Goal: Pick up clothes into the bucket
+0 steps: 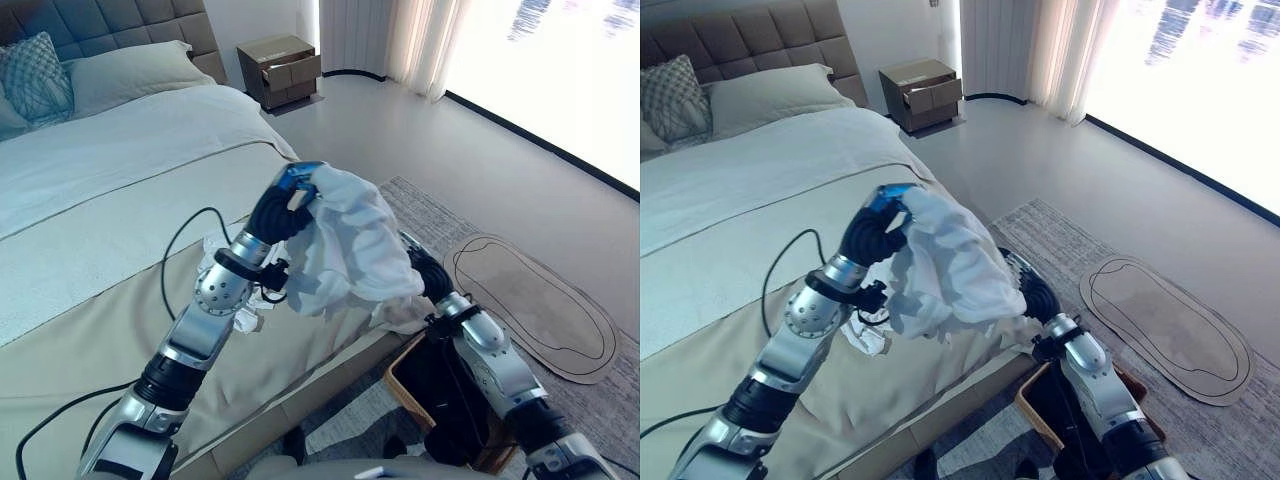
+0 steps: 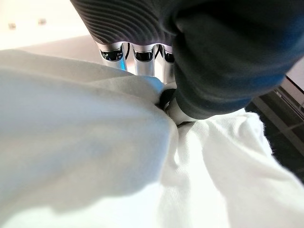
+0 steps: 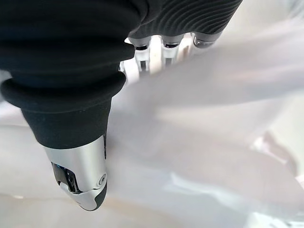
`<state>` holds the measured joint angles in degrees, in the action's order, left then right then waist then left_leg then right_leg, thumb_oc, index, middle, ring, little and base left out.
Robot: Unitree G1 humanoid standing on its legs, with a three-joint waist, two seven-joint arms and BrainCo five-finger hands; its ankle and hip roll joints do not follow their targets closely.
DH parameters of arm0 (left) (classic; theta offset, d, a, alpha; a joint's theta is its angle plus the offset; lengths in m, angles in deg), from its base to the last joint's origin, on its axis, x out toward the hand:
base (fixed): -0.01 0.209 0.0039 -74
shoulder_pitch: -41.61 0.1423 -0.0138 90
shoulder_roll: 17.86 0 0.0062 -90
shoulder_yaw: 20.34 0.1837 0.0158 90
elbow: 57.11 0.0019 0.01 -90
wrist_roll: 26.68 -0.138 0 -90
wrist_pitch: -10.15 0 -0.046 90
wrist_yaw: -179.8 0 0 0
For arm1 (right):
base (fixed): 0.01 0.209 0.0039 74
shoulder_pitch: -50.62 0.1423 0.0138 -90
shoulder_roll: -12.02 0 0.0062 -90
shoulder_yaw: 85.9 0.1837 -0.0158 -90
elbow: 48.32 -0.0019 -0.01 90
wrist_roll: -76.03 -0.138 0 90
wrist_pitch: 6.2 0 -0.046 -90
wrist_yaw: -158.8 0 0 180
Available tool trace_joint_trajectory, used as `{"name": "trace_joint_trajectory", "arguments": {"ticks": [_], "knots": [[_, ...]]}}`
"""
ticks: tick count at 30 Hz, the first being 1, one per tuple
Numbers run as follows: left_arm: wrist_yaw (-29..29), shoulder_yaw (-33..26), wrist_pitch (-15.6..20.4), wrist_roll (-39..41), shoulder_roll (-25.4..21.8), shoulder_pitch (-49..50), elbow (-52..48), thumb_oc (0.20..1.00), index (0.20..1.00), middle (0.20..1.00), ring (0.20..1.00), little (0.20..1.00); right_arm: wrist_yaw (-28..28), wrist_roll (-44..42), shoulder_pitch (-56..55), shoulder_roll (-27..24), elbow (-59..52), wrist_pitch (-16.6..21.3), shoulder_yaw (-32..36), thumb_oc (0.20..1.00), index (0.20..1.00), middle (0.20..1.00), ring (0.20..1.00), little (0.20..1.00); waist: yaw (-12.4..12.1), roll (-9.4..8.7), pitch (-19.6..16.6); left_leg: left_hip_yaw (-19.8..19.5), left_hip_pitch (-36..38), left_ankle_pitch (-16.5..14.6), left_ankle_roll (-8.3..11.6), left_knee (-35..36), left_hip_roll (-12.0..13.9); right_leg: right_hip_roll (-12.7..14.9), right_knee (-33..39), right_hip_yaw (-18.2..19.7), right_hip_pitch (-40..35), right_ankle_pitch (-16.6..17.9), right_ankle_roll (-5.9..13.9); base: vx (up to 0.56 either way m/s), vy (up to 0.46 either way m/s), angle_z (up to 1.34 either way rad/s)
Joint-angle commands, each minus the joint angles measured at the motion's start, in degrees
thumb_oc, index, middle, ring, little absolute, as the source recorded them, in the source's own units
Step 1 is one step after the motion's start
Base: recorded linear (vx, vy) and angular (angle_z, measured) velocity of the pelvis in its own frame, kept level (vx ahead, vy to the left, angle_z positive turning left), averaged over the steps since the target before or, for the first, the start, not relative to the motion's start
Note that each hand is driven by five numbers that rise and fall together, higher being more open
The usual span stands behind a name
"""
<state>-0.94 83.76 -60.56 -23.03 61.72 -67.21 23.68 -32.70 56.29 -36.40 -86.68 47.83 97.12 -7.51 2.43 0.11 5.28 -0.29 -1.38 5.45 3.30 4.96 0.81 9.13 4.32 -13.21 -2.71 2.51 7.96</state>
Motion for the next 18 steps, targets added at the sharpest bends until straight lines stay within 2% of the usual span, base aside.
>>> {"name": "trace_joint_trajectory", "arguments": {"ticks": [1, 3, 8, 18], "knots": [[5.1, -3.8, 1.2, -8.8, -1.8, -2.3, 4.3, 0.2, 0.2, 0.2, 0.2, 0.2, 2.9, -1.8, 0.2, 1.6, -7.4, 3.7, 4.9, 1.0, 1.0, 1.0, 1.0, 1.0, 1.1, -2.26, -2.6, 0.7, 1.9, -4.2, -0.92, -0.9, 0.4, 1.4, -4.1, -0.3, 3.2, 2.6, 1.89, 0.0, 0.0, 0.0], [5.7, -4.3, 1.0, -10.2, -2.1, -1.7, 5.5, 0.2, 0.2, 0.2, 0.2, 0.2, 2.3, -3.9, -1.0, 2.2, -10.7, 4.0, 6.2, 1.0, 1.0, 1.0, 1.0, 1.0, 1.4, -2.32, -2.6, 0.8, 2.0, -4.2, -0.94, -0.9, 0.4, 1.4, -4.2, -0.2, 3.2, 2.5, 1.87, 0.0, 0.0, 0.0], [5.8, -3.7, 0.6, -13.8, -2.5, -1.8, 7.2, 0.2, 0.2, 0.2, 0.2, 0.2, 1.0, -3.7, -0.2, 1.8, -15.7, 3.7, 4.7, 1.0, 1.0, 1.0, 1.0, 1.0, 1.6, -2.45, -2.8, 1.0, 2.2, -4.3, -0.99, -1.0, 0.4, 1.3, -4.2, 0.2, 3.2, 2.6, 1.85, -0.01, -0.002, -0.06], [6.7, -2.2, -0.2, -20.1, -3.0, -3.3, 6.9, 0.2, 0.2, 0.2, 0.2, 0.2, -1.8, -2.6, 6.6, 2.7, -21.5, 0.5, -6.2, 1.0, 1.0, 1.0, 1.0, 1.0, 1.0, -2.5, -2.5, 1.2, 1.7, -4.2, -1.0, -1.3, 0.3, 1.3, -3.9, 0.5, 3.6, 2.9, 1.66, -0.02, -0.001, -0.02]]}}
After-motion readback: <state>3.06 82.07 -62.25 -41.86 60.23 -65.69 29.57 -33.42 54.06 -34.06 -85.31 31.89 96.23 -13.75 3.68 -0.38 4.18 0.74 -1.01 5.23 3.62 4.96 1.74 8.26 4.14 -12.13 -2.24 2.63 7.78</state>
